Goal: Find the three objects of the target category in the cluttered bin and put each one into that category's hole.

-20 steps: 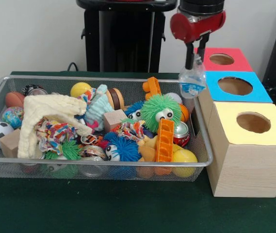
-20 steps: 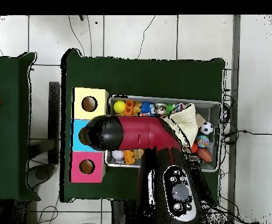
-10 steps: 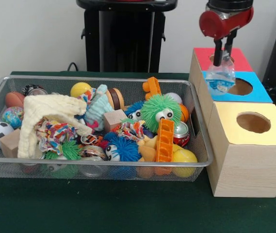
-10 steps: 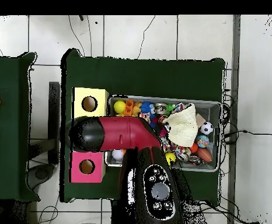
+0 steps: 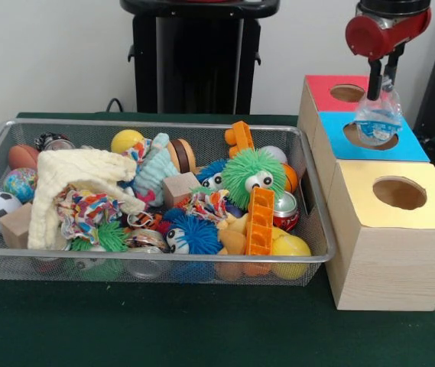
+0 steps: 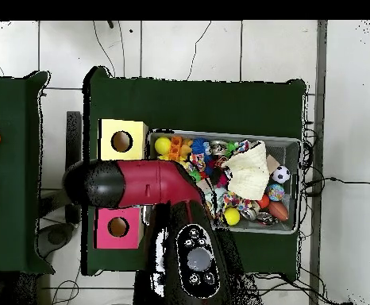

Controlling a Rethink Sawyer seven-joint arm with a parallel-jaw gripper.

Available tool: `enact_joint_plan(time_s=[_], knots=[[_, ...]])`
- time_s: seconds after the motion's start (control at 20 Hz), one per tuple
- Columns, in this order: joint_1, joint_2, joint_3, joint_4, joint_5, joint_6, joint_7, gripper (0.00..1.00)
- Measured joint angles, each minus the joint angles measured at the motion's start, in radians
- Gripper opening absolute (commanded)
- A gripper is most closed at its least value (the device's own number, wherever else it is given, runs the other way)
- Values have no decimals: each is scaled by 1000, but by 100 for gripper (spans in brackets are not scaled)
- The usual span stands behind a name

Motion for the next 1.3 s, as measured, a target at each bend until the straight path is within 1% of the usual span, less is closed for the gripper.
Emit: enact_joint_plan(time_s=[0.6,1.3], knots=[[11,7,-10,12,55,0,11,0],[35,71,-55,26,69,-6,15,0]])
